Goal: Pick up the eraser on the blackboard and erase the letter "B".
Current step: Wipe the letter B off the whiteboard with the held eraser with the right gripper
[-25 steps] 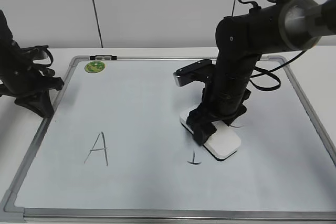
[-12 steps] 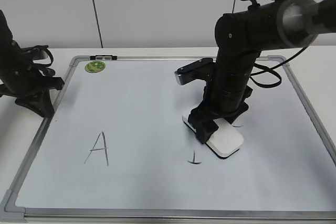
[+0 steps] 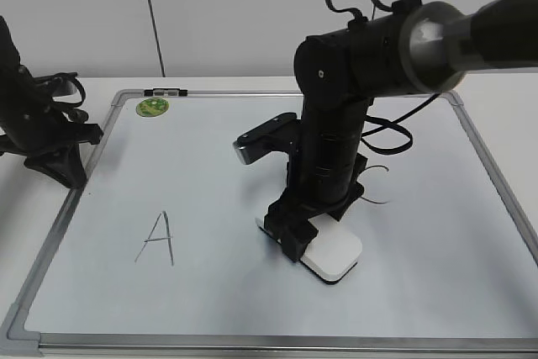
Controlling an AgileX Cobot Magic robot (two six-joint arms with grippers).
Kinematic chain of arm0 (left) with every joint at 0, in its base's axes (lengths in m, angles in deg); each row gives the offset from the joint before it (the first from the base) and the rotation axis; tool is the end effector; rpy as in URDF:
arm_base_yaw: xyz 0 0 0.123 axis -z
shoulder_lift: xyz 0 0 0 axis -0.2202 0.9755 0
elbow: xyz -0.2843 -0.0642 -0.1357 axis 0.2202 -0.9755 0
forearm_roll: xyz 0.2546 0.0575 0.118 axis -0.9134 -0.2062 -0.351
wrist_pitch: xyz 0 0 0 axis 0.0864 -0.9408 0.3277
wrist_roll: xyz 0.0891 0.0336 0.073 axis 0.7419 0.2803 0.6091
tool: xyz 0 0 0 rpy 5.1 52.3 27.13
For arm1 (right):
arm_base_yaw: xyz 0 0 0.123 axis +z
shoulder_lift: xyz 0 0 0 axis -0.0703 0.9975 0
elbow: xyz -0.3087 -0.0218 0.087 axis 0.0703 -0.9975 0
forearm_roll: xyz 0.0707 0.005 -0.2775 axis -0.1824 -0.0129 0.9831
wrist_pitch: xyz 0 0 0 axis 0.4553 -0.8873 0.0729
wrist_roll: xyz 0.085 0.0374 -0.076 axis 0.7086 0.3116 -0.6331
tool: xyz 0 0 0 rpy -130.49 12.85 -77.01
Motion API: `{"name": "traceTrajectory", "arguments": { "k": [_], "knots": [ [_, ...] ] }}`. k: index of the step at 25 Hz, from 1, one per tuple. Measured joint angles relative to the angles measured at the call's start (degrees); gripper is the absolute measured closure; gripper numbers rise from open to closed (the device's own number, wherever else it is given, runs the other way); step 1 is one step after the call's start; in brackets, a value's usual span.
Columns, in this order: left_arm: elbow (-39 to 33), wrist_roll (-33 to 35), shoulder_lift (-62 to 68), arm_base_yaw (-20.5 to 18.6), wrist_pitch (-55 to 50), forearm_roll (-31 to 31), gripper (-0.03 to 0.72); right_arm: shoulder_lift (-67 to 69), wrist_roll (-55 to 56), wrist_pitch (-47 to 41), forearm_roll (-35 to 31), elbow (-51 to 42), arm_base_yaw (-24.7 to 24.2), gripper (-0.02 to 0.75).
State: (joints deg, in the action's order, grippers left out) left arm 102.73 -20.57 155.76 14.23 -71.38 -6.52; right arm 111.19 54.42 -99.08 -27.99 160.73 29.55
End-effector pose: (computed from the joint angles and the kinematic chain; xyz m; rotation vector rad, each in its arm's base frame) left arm 0.4713 -0.0356 0.1116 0.0342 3.0385 -0.2986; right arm 0.3740 0.2579 0.1343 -1.1871 2.8837 0.1127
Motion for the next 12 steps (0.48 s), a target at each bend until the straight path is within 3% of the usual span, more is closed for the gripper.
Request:
{"name": "traceTrajectory", "arguments": {
  "k": [12],
  "knots": [
    [0.0,0.0,0.0,0.0,0.0,0.12,0.662,-2.02,-0.54,1.96,-1.37,-1.14,2.14,0.208]
  ]
}}
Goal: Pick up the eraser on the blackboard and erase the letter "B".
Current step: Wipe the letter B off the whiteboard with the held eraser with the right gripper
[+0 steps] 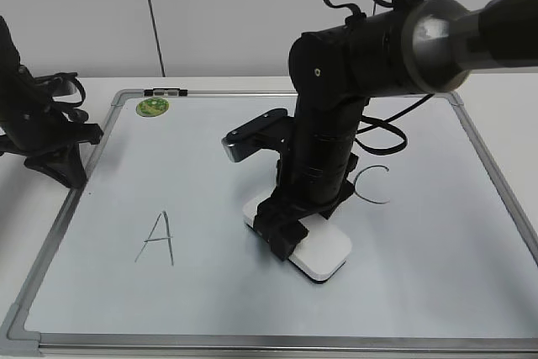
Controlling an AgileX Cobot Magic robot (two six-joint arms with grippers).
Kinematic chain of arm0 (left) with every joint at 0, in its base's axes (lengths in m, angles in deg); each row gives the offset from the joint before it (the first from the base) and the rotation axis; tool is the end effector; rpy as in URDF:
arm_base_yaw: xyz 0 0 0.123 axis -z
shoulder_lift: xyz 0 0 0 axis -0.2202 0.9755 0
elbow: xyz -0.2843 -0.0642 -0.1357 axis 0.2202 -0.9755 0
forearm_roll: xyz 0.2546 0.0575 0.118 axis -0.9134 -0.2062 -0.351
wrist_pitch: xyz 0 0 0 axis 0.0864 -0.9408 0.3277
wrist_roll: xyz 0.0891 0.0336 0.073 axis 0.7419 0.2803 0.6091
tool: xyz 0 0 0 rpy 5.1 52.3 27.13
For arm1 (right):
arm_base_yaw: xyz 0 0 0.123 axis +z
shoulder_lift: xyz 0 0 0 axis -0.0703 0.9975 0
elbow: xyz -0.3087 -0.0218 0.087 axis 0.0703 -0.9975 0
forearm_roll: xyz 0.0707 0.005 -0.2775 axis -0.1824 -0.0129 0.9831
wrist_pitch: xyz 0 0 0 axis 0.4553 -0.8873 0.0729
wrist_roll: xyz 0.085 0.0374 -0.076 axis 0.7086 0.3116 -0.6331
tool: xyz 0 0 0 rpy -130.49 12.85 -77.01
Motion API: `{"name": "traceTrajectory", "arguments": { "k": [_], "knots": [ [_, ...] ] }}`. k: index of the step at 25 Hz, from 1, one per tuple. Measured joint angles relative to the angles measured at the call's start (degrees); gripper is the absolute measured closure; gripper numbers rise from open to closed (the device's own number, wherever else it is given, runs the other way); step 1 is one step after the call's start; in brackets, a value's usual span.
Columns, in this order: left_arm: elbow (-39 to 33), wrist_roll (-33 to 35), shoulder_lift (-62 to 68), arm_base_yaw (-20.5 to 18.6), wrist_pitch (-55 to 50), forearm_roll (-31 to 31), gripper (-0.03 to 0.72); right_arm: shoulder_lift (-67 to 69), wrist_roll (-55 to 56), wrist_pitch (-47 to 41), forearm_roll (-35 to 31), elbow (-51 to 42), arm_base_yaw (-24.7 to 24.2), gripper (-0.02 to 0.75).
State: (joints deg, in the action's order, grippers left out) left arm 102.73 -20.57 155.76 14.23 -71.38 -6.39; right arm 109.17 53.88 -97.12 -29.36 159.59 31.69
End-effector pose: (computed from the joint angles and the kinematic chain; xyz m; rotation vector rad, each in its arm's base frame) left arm 0.4713 -0.0358 0.1116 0.0322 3.0381 -0.3014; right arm 0.3618 0.2728 0.1454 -1.2173 2.8213 0.1562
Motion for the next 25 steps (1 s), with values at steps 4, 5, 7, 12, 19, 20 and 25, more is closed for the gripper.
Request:
{"name": "traceTrajectory", "arguments": {
  "k": [4,5,7,12,19,20,25],
  "knots": [
    [0.0,0.0,0.0,0.0,0.0,0.1,0.662,0.26,0.0,0.8,0.0,0.0,0.0,0.208],
    [0.0,0.0,0.0,0.0,0.0,0.1,0.662,0.85,-0.11,1.17,0.0,0.0,0.0,0.208],
    [0.0,0.0,0.0,0.0,0.0,0.1,0.662,1.87,-0.11,1.36,0.0,0.0,0.0,0.208],
    [0.0,0.0,0.0,0.0,0.0,0.1,0.662,2.11,-0.19,2.39,0.44,0.0,0.0,0.209],
    [0.0,0.0,0.0,0.0,0.05,0.2,0.662,2.11,-0.19,4.21,2.78,0.0,0.11,0.209],
    [0.0,0.0,0.0,0.0,0.05,0.2,0.662,2.11,0.02,4.33,3.09,0.0,0.11,0.209],
    [0.0,0.0,0.0,0.0,0.13,0.2,0.662,2.11,0.26,5.92,3.55,0.0,-0.74,0.209]
  ]
}}
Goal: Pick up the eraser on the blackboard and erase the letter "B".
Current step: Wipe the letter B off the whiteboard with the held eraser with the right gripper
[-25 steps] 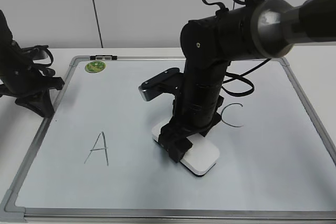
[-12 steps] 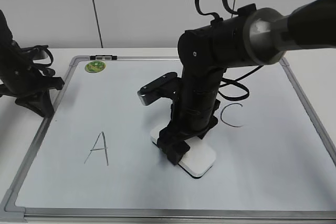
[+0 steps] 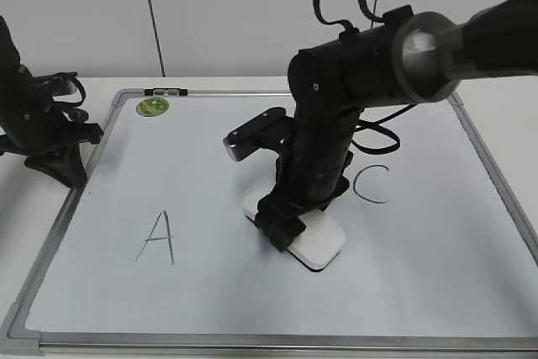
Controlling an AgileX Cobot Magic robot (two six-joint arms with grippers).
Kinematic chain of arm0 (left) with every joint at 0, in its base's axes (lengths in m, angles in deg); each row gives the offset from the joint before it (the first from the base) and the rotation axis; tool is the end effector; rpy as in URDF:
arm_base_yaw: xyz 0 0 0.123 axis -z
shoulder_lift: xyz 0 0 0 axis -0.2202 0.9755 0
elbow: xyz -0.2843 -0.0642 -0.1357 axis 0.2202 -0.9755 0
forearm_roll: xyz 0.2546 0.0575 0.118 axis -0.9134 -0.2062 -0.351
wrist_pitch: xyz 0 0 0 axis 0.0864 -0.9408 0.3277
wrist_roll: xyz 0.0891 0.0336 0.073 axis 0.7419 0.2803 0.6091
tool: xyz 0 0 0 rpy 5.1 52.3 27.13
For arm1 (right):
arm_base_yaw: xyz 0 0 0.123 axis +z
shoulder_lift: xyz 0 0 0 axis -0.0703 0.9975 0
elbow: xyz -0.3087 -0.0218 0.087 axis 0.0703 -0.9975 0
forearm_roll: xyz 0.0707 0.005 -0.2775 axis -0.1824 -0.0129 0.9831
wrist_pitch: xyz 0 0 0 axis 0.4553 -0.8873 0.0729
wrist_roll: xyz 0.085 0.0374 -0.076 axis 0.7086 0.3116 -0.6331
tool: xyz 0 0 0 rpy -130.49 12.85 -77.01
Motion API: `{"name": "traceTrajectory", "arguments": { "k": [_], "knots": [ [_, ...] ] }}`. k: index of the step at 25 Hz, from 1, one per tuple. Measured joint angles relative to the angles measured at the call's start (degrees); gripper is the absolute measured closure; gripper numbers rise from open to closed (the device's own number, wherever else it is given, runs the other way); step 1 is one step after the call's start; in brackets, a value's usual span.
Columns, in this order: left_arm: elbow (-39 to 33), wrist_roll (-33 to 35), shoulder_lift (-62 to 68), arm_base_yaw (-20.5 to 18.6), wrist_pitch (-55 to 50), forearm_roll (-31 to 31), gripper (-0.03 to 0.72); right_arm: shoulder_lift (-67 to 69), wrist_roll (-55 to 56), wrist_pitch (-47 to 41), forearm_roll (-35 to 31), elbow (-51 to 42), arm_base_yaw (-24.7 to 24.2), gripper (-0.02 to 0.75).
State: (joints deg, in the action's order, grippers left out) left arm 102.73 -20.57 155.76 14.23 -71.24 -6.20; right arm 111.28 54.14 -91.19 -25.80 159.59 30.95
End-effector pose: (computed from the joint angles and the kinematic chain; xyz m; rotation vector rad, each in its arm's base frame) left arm 0.4716 -0.0361 0.1117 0.0289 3.0353 -0.3048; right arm 0.3794 0.2700 0.1296 -1.2055 2.7463 0.0900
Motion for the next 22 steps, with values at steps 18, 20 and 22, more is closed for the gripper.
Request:
{"name": "traceTrajectory", "arguments": {
  "k": [18,20,22],
  "knots": [
    [0.0,0.0,0.09,0.0,-0.1,0.23,0.662,0.14,0.39,1.75,0.76,0.32,-6.69,0.209],
    [0.0,0.0,0.09,0.0,-0.1,0.23,0.662,0.39,0.39,1.2,1.24,1.16,-6.83,0.209],
    [0.0,0.0,0.09,0.0,-0.1,0.23,0.662,0.72,0.39,0.05,1.96,2.04,-6.86,0.209]
  ]
}}
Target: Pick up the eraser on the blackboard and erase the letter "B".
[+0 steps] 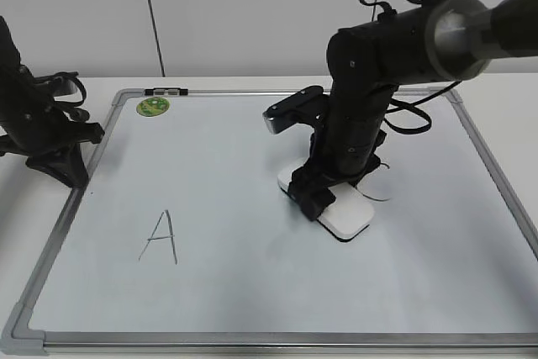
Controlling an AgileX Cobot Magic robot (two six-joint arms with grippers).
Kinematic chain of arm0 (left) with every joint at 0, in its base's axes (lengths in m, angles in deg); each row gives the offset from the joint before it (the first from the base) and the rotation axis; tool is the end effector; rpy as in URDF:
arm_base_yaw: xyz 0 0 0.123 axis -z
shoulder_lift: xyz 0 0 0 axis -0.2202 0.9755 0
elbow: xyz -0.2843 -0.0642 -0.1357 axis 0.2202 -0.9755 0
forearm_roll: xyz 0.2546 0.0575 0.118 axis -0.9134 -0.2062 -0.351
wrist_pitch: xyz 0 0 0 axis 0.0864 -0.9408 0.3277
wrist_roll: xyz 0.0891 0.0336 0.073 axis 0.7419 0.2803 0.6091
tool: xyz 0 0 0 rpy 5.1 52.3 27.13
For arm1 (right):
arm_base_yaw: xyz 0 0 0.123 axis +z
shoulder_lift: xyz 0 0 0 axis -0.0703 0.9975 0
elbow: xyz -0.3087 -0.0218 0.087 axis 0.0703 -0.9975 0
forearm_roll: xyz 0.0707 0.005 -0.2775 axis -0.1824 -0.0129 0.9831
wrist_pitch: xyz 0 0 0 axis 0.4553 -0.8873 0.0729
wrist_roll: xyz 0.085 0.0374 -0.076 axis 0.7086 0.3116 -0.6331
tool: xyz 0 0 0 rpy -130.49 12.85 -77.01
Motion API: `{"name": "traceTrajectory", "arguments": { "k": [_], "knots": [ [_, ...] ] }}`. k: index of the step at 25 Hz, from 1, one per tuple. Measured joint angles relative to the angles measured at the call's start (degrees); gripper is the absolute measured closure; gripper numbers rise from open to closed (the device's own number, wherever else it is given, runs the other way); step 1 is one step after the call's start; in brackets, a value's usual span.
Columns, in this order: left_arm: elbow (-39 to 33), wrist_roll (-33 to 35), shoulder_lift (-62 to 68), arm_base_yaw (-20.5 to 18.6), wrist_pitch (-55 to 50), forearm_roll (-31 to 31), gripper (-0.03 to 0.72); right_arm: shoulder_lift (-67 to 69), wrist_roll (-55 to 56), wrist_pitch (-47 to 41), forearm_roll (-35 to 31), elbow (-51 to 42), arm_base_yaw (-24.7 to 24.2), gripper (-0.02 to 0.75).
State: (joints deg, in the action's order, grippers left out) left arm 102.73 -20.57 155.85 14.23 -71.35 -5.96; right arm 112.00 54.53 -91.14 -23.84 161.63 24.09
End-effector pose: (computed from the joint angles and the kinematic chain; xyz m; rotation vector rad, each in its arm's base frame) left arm 0.4714 -0.0365 0.1110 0.0253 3.0380 -0.3107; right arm 0.4183 0.2242 0.1334 -1.0471 2.7791 0.0406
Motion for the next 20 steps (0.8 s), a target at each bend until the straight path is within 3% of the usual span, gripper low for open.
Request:
{"name": "traceTrajectory", "arguments": {
  "k": [12,20],
  "knots": [
    [0.0,0.0,0.0,0.0,-0.1,0.1,0.662,-5.16,0.11,-6.72,2.42,4.76,-0.68,0.209],
    [0.0,0.0,0.0,0.0,-0.1,0.1,0.662,-7.37,2.77,-10.21,2.32,4.76,-7.09,0.209]
  ]
}}
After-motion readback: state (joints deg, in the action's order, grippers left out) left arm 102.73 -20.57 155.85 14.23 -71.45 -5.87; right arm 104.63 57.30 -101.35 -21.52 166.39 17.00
